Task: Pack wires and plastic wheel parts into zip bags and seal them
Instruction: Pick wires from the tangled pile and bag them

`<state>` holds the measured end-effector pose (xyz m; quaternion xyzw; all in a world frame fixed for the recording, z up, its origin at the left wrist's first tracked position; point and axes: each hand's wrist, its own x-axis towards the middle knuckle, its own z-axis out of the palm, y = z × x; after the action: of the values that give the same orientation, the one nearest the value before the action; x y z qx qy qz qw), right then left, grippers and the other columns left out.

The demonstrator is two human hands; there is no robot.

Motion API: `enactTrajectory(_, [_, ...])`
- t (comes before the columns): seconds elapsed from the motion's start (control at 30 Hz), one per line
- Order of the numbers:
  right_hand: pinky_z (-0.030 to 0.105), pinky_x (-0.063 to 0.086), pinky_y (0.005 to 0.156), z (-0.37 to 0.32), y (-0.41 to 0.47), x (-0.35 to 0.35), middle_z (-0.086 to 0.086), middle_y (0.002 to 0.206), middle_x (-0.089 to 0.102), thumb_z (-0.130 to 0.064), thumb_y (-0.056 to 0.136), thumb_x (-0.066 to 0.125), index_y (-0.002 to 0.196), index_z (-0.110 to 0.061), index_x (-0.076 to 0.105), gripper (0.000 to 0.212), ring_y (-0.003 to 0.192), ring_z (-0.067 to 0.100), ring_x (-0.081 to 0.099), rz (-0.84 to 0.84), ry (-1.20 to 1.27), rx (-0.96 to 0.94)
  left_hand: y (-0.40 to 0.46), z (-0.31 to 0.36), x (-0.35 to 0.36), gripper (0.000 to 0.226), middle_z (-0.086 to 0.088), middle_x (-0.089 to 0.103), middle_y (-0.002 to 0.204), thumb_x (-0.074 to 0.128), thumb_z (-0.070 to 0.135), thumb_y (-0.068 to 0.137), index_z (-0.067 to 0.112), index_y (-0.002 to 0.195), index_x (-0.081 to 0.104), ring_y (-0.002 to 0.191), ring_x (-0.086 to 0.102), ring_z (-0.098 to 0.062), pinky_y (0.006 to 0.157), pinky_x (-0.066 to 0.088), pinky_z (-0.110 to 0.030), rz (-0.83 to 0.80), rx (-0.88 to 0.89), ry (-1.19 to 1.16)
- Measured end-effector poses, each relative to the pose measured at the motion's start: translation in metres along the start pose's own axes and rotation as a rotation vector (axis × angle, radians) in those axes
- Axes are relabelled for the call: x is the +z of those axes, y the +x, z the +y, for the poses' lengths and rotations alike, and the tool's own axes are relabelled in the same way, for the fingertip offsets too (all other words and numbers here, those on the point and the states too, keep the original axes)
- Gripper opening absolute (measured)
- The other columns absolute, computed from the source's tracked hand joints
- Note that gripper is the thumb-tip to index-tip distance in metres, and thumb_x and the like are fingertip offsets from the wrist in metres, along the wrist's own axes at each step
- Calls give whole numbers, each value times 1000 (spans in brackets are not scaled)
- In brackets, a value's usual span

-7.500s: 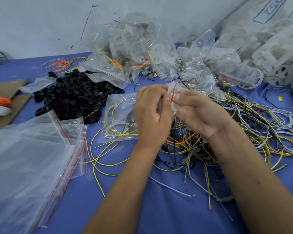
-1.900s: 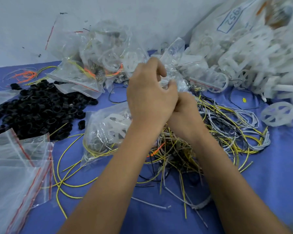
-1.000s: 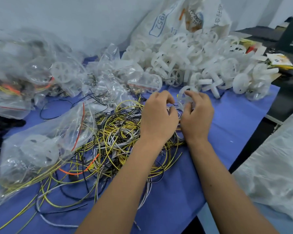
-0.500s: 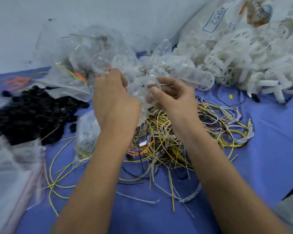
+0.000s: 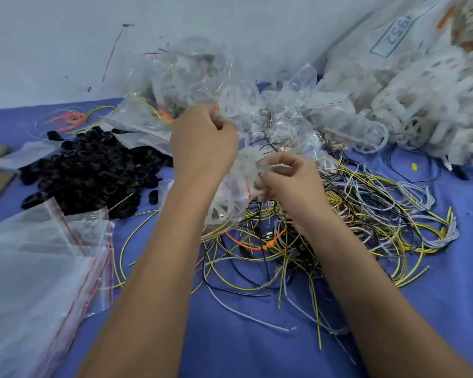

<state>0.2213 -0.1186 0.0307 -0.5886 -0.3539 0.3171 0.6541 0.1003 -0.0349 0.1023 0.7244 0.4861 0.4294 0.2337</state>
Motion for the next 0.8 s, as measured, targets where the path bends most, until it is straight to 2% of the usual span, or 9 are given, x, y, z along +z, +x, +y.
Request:
enactTrajectory(0.1, [48, 61, 66, 10, -2, 4, 7, 68, 71, -4, 87, 61, 93, -13, 68, 13, 58, 29, 70, 122, -437, -278, 5, 2, 3, 22, 5, 54, 61, 66, 22, 93, 14, 74, 62, 61, 53, -15, 58, 40, -28, -138, 55, 41])
enactTrajectory(0.17, [44, 59, 70, 12, -4, 9, 0, 69, 71, -8, 87, 62, 97, -15, 70, 15, 62, 20, 70, 218, -556, -428, 3, 7, 6, 19, 6, 54, 64, 68, 24, 94, 12, 79, 66, 63, 53, -15, 61, 41, -28, -215, 99, 70])
enactTrajectory(0.23, [40, 61, 69, 11, -4, 12, -1, 78, 74, -7, 88, 64, 102, -13, 73, 17, 67, 13, 72, 163, -416, -409, -1, 13, 9, 19, 2, 59, 72, 69, 27, 93, 13, 80, 66, 76, 59, -21, 69, 45, -31, -243, 153, 114])
enactTrajectory(0.33, [40, 60, 78, 7, -5, 16, 7, 92, 77, 11, 84, 63, 100, -7, 72, 26, 84, 15, 71, -152, -41, -319, -5, 18, 13, 20, 0, 62, 84, 69, 28, 93, 20, 77, 61, 90, 63, -24, 76, 46, -31, -233, 188, 169])
enactTrajectory(0.43, [25, 55, 70, 7, -8, 17, -6, 85, 76, 14, 78, 67, 90, -15, 71, 32, 80, 7, 69, -317, 59, -333, -7, 19, 17, 22, 7, 57, 73, 71, 30, 93, 21, 76, 60, 81, 59, -18, 68, 37, -25, -243, 177, 130])
enactTrajectory(0.6, [26, 40, 48, 11, 0, 15, -10, 51, 53, -30, 81, 64, 55, -29, 50, 30, 48, 3, 45, -210, -470, -420, -7, 18, 20, 29, 6, 59, 58, 73, 26, 93, 18, 69, 59, 54, 55, -5, 56, 41, -19, -305, 98, -71])
enactTrajectory(0.67, [28, 53, 61, 16, 7, 12, -11, 71, 68, -22, 83, 66, 72, -31, 63, 14, 63, 7, 60, -316, -702, -367, -10, 16, 21, 29, 3, 60, 52, 74, 23, 93, 15, 69, 60, 49, 57, -5, 58, 43, -24, -378, 70, -143])
enactTrajectory(0.73, [34, 56, 79, 21, 7, 11, 3, 96, 72, -18, 84, 65, 98, -16, 71, 15, 86, 18, 67, -380, -983, -314, -13, 15, 25, 27, 4, 58, 54, 75, 23, 92, 14, 70, 61, 52, 55, -9, 58, 43, -26, -429, 105, -100])
enactTrajectory(0.8, [30, 51, 63, 22, 4, 13, -6, 75, 68, -33, 78, 53, 77, -25, 69, 18, 70, 10, 63, -296, -885, -438, -15, 15, 26, 26, 7, 53, 56, 75, 25, 91, 14, 73, 62, 53, 50, -7, 55, 38, -26, -423, 135, -43])
